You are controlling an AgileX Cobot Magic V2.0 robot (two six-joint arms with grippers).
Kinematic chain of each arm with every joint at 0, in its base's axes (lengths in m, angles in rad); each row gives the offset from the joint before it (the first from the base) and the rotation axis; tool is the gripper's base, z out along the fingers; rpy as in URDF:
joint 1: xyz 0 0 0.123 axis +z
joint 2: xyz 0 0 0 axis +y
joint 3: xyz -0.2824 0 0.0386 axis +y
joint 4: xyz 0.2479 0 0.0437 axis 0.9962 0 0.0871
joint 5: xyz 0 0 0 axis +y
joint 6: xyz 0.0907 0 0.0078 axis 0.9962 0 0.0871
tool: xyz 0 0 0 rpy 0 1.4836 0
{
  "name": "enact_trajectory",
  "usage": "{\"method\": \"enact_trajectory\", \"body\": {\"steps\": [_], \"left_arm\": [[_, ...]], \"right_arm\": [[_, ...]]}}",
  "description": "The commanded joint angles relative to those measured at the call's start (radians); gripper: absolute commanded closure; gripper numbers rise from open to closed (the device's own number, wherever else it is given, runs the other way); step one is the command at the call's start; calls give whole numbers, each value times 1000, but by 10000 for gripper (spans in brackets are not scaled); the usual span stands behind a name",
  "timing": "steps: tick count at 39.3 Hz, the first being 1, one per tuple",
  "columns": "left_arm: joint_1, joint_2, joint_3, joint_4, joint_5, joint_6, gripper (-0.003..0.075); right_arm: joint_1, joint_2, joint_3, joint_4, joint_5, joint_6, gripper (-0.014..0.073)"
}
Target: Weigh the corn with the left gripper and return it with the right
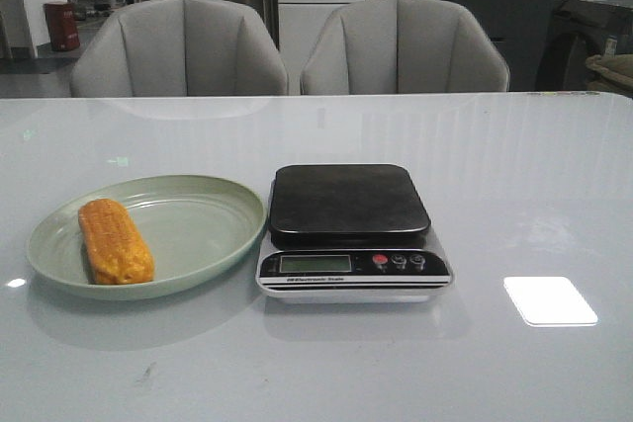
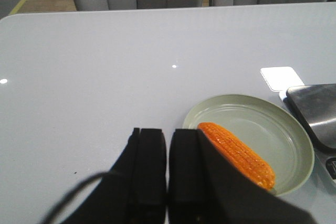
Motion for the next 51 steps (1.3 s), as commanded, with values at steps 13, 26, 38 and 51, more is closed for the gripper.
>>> {"method": "enact_trajectory", "body": {"steps": [13,26,38,51], "left_arm": [[-120,199,-69,-57,-65,-5,140],[-194,550,-220,-175,-40,-6,144],[-207,922,-401,-182,18,-60,144],[-207,1154,-525,-184,58,-137,144]], "right_arm": [[-8,-20,10,-10,-75,-1,410],[-8,-20,10,-10,-75,-1,410],[-8,-20,10,-10,-75,-1,410],[-8,-20,10,-10,-75,-1,410]]}}
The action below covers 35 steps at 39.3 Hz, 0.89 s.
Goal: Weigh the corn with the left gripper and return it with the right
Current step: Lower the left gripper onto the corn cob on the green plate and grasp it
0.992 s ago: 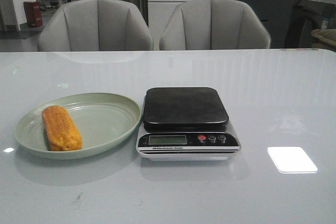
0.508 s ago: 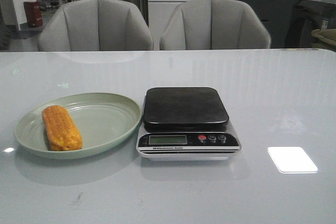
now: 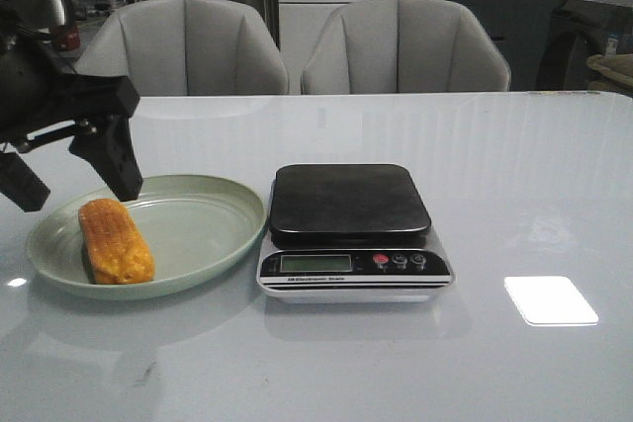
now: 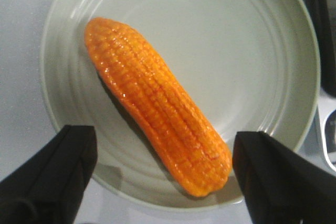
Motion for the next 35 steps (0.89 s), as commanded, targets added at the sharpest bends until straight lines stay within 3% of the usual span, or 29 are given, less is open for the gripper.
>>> {"method": "enact_trajectory", "body": {"steps": [1,17,20,27,30,35], "left_arm": [[-9,16,-54,-25,-29,-25,144],[-20,175,-139,-101,-11,-26,153],[-27,183,-145,-109,-11,-26,211],[-29,183,-171,-119,-2,-26,521],[-29,183,-205,-123,22,-26,615],[-60,183,-283,-126,68,-19,594]], "right_arm": [[-8,-20,10,-9,-75,-1,410],[-8,-20,10,-9,-75,-1,410],[-8,-20,10,-9,-75,-1,410],[-8,-20,10,-9,-75,-1,410],[-8,-20,10,-9,-75,-1,410],[-8,-20,10,-9,-75,-1,410]]}}
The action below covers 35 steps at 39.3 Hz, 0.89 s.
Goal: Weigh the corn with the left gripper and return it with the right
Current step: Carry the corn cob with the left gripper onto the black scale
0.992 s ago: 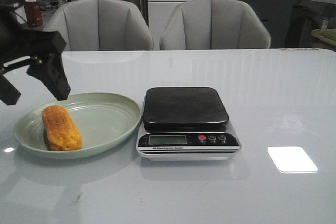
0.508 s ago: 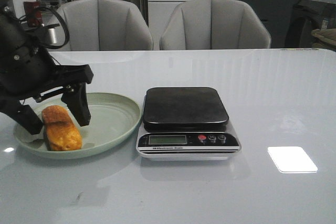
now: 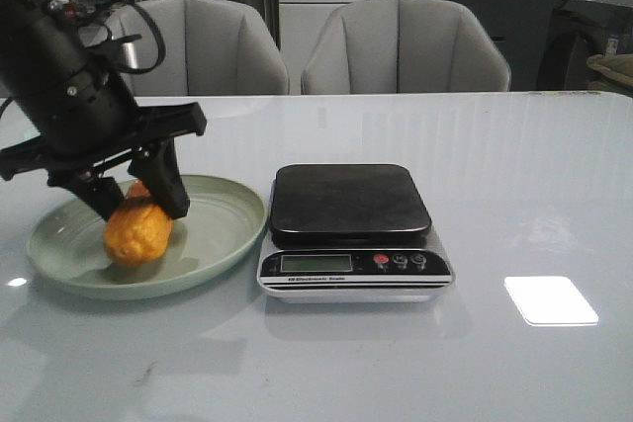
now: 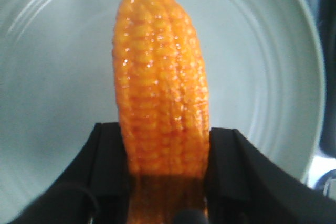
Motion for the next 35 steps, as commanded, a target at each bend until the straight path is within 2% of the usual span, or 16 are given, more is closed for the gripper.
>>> {"method": "enact_trajectory", "body": {"steps": [1,13,29,32,35], "left_arm": [[-34,-45,-89,-23,6,-2,594],[-179,-35,-213,-75,-67,-2,594],[-267,116,-353,-199,-67,-2,591],[-267,136,-365,-209,-70,-2,565],[-267,147,-365,-211,-77,-2,470]], "right_arm": [[-8,-20,10,-9,-75,-1,410],[-8,-20,10,-9,-75,-1,410],[-8,-20,10,-9,-75,-1,410],[-8,-20,10,-9,-75,-1,410],[-8,-20,10,-9,-75,-1,410]]}}
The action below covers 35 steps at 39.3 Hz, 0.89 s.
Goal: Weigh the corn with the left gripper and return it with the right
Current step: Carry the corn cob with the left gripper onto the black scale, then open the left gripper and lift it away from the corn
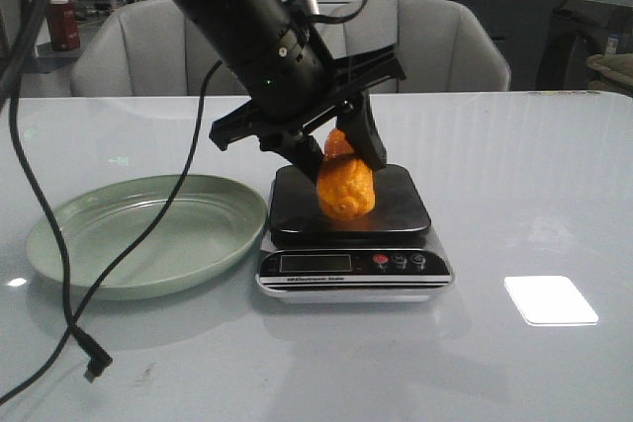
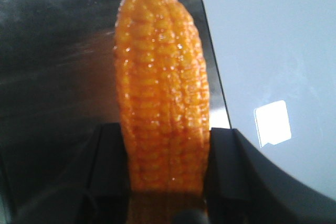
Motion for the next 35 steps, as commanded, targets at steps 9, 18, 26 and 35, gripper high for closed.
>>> {"method": "enact_trajectory", "body": {"steps": [9,18,26,35], "left_arm": [[-5,-45,-37,-36,-57,-2,150],[-1,-61,-37,-32,-34,0,171],[-12,-150,-26,34,9,0,220],[-14,-320,88,121,16,0,252]], "right_arm": [[-8,-21,10,-9,-75,-1,410],[-8,-21,10,-9,-75,-1,410],[-8,-21,10,-9,-75,-1,410],[-8,-21,10,-9,-75,-1,410]]}}
